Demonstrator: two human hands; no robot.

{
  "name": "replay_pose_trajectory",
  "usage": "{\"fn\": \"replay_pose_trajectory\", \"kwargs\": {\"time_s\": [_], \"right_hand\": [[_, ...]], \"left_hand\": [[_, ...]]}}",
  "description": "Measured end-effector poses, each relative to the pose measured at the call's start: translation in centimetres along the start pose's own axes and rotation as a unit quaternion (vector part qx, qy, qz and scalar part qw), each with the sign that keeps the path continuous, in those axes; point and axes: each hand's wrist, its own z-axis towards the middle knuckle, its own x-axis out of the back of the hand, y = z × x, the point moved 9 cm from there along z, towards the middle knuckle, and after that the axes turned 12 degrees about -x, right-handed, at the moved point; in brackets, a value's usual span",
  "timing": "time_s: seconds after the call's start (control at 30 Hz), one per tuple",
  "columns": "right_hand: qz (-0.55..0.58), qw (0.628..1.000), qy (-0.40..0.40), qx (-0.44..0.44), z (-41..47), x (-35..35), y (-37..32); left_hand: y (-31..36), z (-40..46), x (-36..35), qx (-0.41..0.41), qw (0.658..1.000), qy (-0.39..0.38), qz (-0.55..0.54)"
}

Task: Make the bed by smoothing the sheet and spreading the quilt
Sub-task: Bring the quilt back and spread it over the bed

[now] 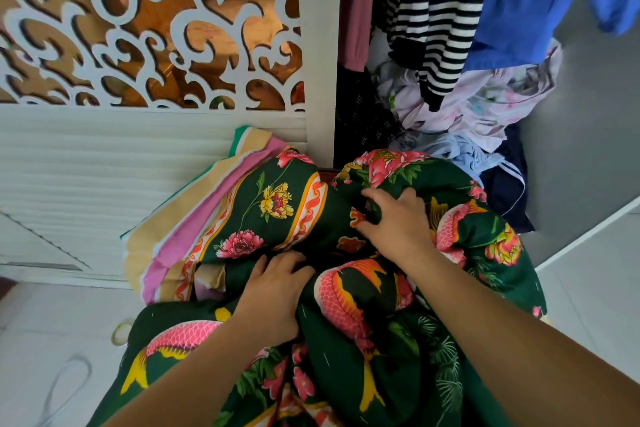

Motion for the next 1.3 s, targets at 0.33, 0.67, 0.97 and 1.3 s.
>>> {"fn": "replay_pose_trajectory", "kwargs": {"time_s": [0.33,0.67,0.97,1.3], "right_hand": [[-0.173,0.983,-0.051,-0.018,2.6,-5.6,-2.7],[-0.120,0.989,0.004,0.087,-0.6,-4.7,-2.4],[-0.038,0.987,0.012,0.157,-12.5,-0.3,-2.7],[0.055,0.965,0.089,0.242,-26.6,3.2,-7.8]], "left_hand": [[-2.8,1.6,-2.8,0.056,0.987,-0.149,0.023],[0.8,-0.8,-3.7,0.035,0.987,-0.151,0.032],[7.5,-10.7,-1.3,-0.007,1.000,0.023,0.003],[10.8,-23.8,4.0,0.019,0.990,0.141,0.004]]}}
